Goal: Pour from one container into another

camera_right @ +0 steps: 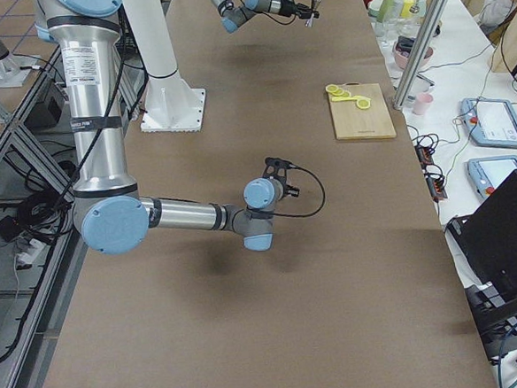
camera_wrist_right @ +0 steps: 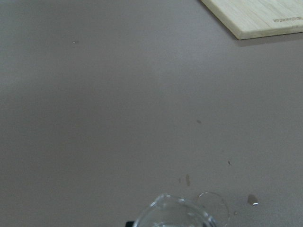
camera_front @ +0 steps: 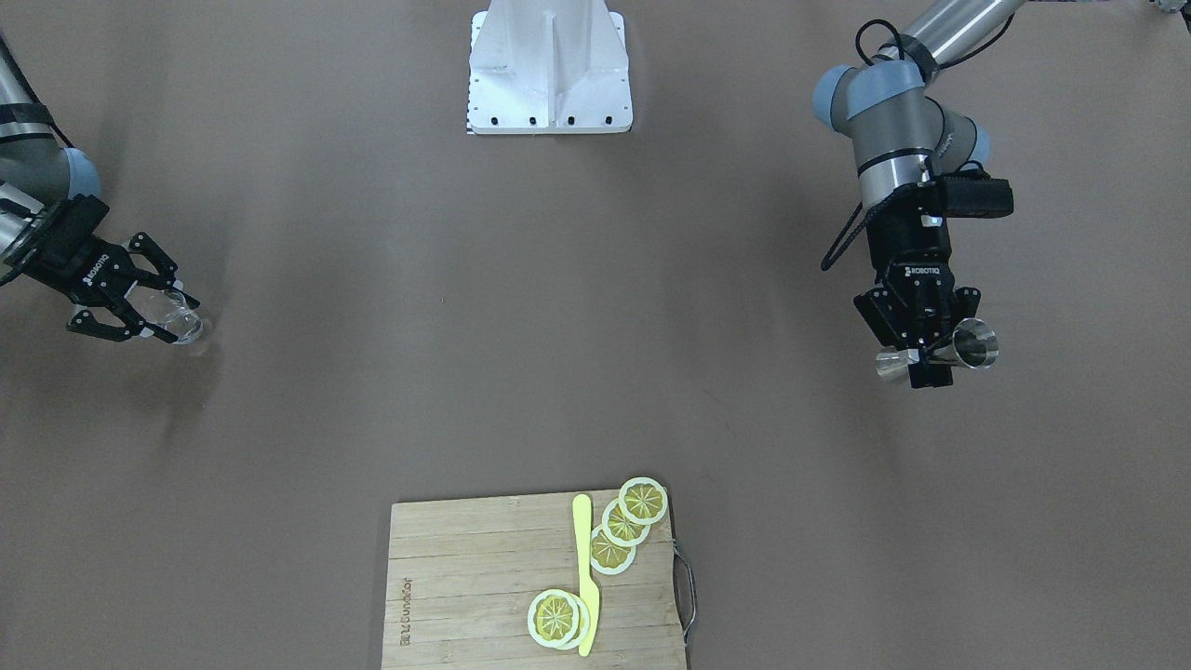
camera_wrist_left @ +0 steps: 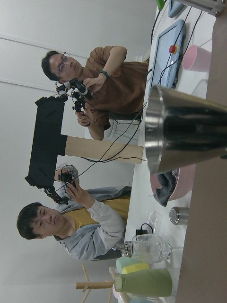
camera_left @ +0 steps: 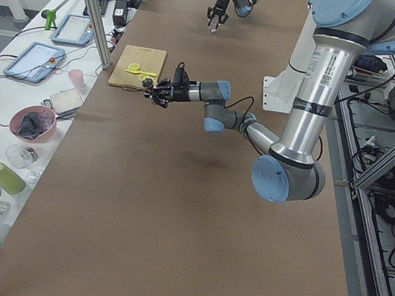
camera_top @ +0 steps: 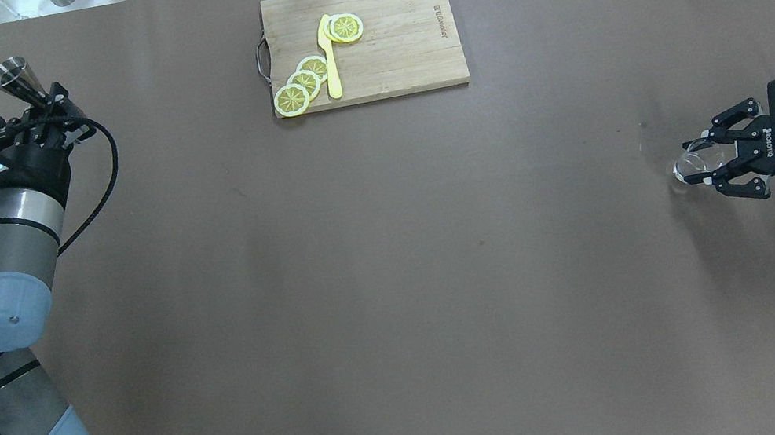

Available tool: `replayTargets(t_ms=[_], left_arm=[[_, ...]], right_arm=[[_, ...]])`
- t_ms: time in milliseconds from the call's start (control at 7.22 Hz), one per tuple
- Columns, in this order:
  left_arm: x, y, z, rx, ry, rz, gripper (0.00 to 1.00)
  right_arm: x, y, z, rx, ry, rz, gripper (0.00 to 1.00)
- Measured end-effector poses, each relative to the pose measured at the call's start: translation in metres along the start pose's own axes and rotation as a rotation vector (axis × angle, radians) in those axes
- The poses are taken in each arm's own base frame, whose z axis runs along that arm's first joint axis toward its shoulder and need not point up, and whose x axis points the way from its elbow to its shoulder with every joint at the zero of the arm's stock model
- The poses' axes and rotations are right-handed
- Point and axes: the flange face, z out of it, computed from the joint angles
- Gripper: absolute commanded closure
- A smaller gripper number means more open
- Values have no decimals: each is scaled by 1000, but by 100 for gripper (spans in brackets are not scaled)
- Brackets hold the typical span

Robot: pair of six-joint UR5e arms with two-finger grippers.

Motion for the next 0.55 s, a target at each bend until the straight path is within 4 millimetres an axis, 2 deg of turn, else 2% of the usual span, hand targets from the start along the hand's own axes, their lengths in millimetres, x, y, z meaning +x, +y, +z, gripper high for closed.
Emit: replayTargets(t_ms=[277, 554], left_arm=[[8, 2, -6, 33, -19, -53, 100], [16, 17, -18, 84, -44, -103, 100]], right_arm=[[6, -2, 5, 2, -39, -47, 100], [11, -6, 10, 6, -53, -58, 100]])
